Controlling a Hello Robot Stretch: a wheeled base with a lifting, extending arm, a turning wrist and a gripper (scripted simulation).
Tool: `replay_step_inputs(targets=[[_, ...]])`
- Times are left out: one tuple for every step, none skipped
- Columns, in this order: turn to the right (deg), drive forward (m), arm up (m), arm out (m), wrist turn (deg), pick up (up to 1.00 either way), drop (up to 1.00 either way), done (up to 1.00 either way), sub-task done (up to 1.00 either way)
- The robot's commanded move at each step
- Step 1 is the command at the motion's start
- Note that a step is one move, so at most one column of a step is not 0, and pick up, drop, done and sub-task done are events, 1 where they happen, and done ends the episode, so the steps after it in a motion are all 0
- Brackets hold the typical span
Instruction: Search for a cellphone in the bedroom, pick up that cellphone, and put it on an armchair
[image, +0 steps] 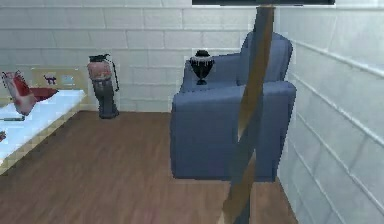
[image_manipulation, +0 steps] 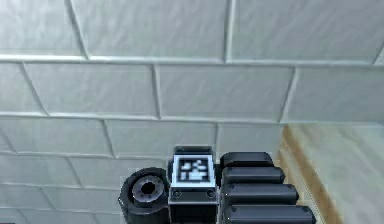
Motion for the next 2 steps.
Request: replay_step_inputs(targets=[[0.0, 0.10, 0.00, 0.00, 0.0, 0.00, 0.00, 0.00, 0.00], [-36.0, 0.00, 0.00, 0.00, 0.0, 0.00, 0.00, 0.00, 0.00]])
